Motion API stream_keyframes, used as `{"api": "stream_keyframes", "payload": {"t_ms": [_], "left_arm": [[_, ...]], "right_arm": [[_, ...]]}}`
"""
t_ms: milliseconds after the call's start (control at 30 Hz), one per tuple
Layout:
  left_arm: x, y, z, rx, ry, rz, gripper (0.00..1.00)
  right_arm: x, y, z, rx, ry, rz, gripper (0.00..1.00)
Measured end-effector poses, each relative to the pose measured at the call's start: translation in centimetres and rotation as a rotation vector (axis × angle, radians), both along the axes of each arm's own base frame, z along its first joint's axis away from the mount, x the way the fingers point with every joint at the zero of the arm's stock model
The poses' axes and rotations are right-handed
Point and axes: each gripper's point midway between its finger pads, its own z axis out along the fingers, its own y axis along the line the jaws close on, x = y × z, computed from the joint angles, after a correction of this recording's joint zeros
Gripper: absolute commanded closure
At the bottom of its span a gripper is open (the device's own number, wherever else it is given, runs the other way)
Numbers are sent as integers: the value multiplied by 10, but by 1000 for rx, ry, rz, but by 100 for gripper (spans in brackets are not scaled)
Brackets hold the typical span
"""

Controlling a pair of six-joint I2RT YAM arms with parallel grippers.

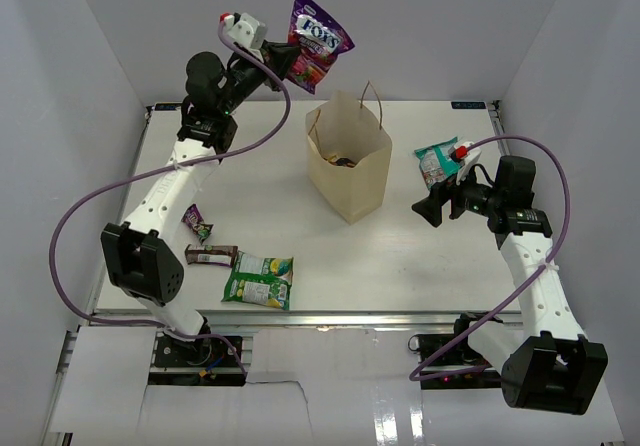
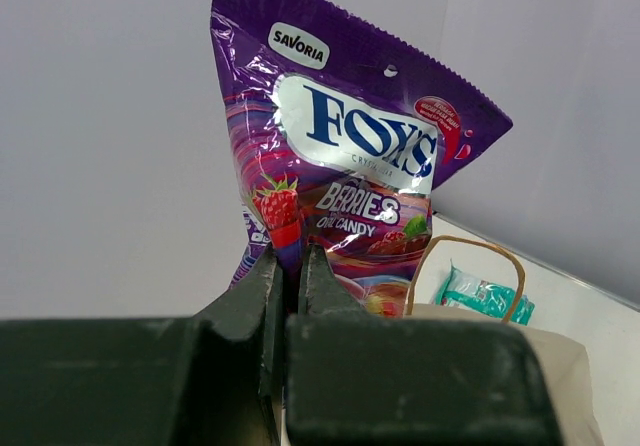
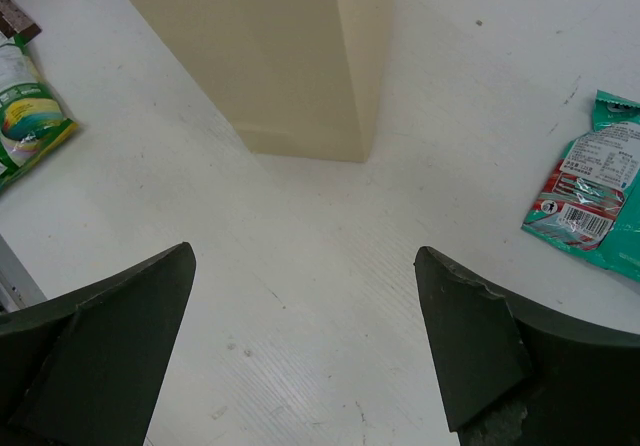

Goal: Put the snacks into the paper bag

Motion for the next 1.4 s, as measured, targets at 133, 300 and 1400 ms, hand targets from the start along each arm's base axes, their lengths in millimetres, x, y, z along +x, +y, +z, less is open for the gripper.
{"api": "stream_keyframes", "payload": {"t_ms": [133,300,1400], "left_arm": [[3,-7,-8,-10,22,-40,100],[14,-30,-45,-8,122,-152,99],[-50,57,-46,-183,343,130,8]], "right_arm": [[0,0,0,-1,-1,0,4],[0,-1,1,-4,-4,-4,4],[143,-101,-106,-199,397,-613,6]]}}
